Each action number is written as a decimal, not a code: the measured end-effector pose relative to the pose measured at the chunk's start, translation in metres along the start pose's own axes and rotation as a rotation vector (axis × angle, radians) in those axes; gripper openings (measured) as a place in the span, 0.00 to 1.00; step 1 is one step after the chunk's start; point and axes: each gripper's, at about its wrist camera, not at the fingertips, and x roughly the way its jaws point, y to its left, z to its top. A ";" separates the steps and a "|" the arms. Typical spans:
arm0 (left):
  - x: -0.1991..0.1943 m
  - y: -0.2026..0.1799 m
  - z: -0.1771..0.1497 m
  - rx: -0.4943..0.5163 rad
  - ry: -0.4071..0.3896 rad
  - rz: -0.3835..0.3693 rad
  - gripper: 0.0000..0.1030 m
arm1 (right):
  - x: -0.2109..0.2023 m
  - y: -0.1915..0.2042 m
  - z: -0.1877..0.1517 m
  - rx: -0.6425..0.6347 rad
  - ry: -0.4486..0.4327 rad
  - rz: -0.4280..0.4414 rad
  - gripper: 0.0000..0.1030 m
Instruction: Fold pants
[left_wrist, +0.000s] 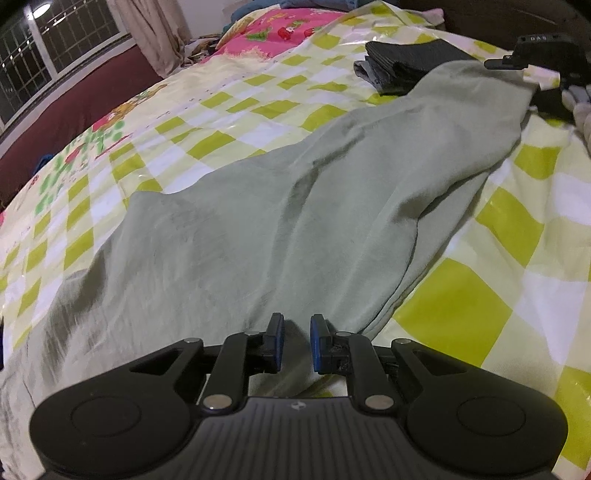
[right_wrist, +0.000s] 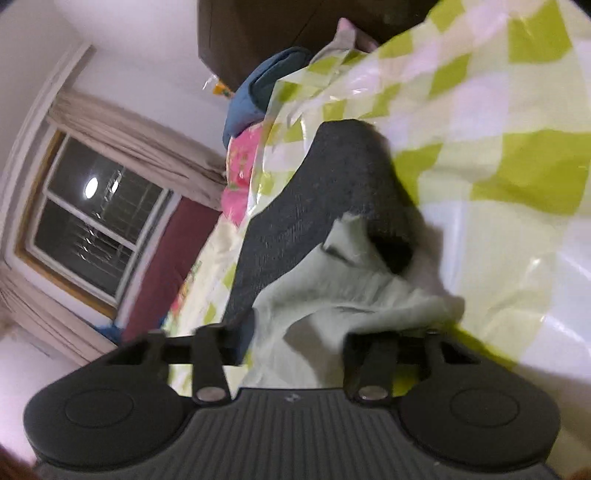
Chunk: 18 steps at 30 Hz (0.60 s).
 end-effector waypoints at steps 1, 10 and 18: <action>0.000 -0.001 0.001 0.006 0.002 0.002 0.29 | -0.003 -0.002 0.003 -0.017 0.008 -0.002 0.14; 0.001 -0.002 0.002 0.009 0.006 0.007 0.29 | -0.020 0.092 0.017 -0.400 -0.015 0.115 0.04; 0.001 -0.001 -0.001 -0.002 -0.010 0.004 0.29 | 0.001 0.063 0.027 -0.394 0.057 -0.083 0.19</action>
